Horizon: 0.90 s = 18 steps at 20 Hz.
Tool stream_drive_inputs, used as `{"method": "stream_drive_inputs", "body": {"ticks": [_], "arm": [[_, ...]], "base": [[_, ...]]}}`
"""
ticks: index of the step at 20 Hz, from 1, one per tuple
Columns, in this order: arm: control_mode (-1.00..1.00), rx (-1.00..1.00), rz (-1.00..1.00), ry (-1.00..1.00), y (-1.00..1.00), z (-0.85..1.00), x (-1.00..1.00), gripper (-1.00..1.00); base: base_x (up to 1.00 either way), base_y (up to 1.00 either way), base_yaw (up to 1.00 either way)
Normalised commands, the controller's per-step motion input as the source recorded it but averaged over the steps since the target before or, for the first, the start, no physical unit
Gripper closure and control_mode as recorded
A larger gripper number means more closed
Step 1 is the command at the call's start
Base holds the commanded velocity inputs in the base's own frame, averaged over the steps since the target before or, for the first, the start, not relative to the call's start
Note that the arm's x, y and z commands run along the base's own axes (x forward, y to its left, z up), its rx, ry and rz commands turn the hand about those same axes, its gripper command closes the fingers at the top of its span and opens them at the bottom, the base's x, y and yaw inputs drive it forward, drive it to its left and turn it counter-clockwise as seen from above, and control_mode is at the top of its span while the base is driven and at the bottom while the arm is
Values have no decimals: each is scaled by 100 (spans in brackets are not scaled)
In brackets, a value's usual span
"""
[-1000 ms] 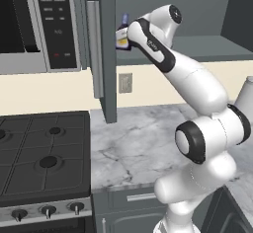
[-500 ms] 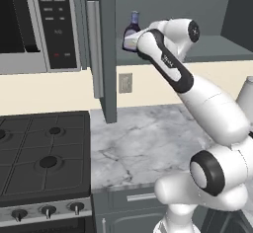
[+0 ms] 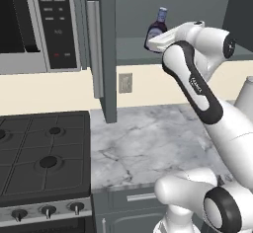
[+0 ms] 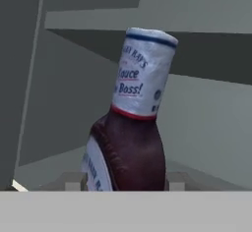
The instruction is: Take 2 condiments from the cabinet and move them on the counter near the stove.Make sure the condiments are lined up with each other, next to each other.
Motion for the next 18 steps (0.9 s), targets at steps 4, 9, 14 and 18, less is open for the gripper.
{"method": "stream_drive_inputs", "body": {"ticks": [4,9,14,18], "arm": [[-100,-11,0,13,0,32,-74,100],[-100,-17,-6,23,1,8,-77,100],[-100,-11,-23,10,0,-5,-84,100],[-100,-2,-24,-2,-4,-34,-85,100]], "base": [[0,0,0],[0,0,0],[0,0,0],[0,0,0]]}}
